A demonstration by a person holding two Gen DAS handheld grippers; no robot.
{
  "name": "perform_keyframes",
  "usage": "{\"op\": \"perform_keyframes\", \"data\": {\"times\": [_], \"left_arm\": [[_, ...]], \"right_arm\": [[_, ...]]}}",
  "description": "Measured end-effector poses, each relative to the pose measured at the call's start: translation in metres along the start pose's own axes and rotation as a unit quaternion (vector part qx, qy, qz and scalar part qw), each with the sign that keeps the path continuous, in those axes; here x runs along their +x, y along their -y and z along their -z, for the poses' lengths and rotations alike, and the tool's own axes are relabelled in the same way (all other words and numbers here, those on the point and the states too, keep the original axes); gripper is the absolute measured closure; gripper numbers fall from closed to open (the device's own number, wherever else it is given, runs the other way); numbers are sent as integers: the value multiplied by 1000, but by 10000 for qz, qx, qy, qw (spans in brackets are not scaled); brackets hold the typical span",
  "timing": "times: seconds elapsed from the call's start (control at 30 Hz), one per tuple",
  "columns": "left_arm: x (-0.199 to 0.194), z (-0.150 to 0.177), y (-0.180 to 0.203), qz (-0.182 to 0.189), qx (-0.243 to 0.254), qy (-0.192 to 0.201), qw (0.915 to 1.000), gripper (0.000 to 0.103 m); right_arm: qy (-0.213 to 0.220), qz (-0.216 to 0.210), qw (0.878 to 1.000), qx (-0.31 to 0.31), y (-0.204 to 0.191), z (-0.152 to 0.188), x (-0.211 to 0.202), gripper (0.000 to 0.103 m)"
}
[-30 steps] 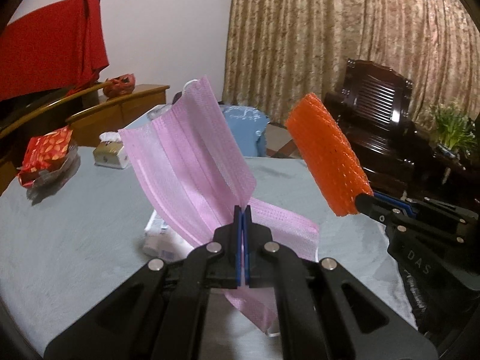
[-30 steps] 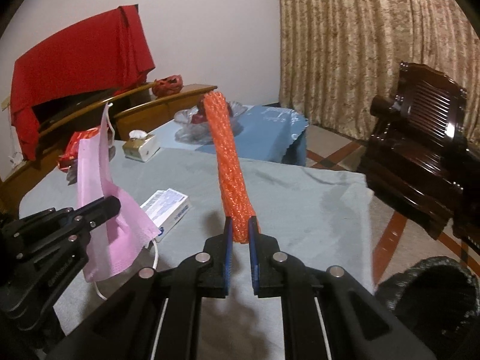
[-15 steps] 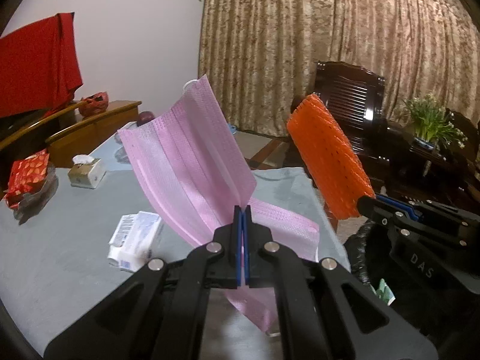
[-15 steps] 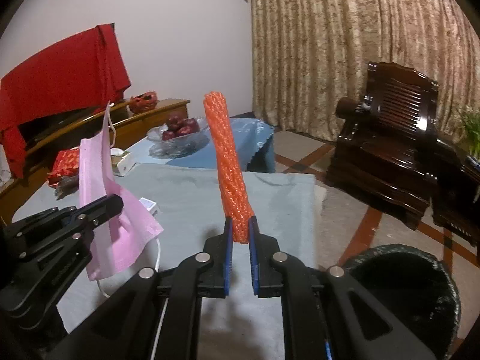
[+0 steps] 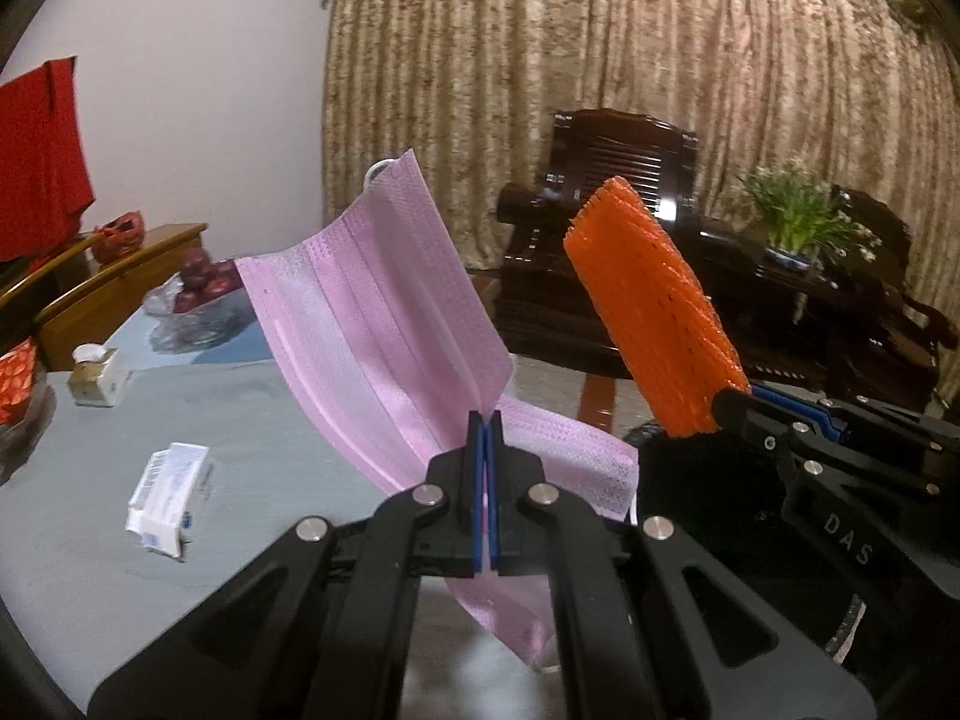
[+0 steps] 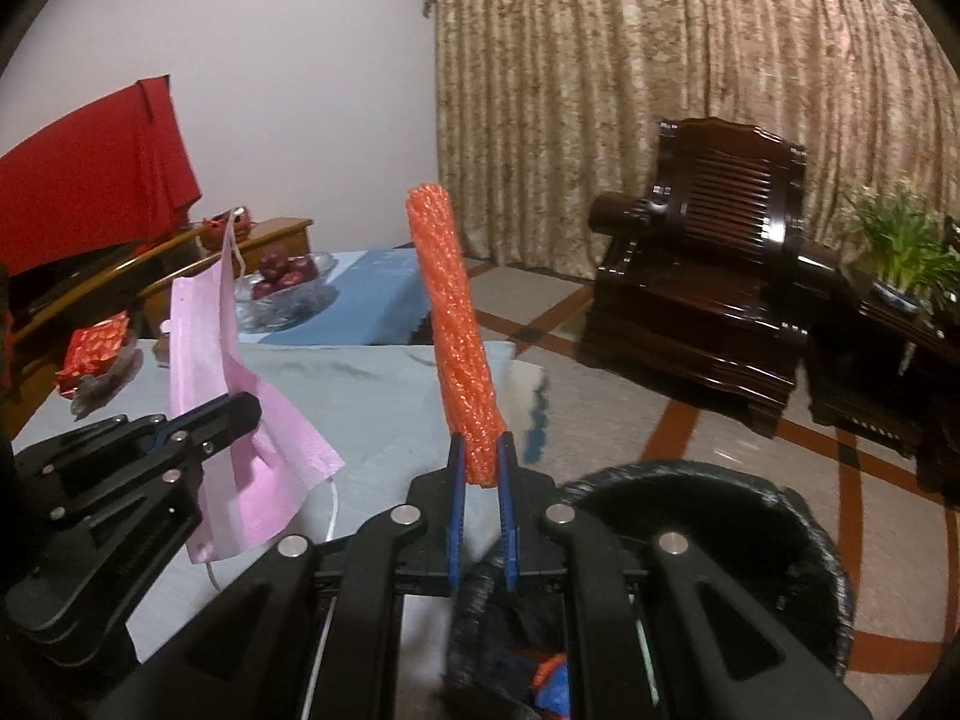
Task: Collect trash
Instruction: 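Carry the mask and mesh net over the bin and open both grippers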
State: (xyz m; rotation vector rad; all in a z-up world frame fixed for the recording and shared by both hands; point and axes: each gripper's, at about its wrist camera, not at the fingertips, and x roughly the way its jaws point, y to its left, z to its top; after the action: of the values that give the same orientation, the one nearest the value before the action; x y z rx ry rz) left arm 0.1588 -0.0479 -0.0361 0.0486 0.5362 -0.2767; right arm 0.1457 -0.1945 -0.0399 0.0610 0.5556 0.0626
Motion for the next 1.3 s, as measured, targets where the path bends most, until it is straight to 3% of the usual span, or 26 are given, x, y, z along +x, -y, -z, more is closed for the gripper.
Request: {"op": "perform_keyframes", "data": {"times": [0.6,1.3], "left_arm": [[32,19,83,791,419,-211,9958,102],[91,53,132,1183,852,-809,9860,102]], "right_arm": [[-146,766,9962,380,74,26,-26,93],[-669,1284,9854,891,134,73,-14,93]]}}
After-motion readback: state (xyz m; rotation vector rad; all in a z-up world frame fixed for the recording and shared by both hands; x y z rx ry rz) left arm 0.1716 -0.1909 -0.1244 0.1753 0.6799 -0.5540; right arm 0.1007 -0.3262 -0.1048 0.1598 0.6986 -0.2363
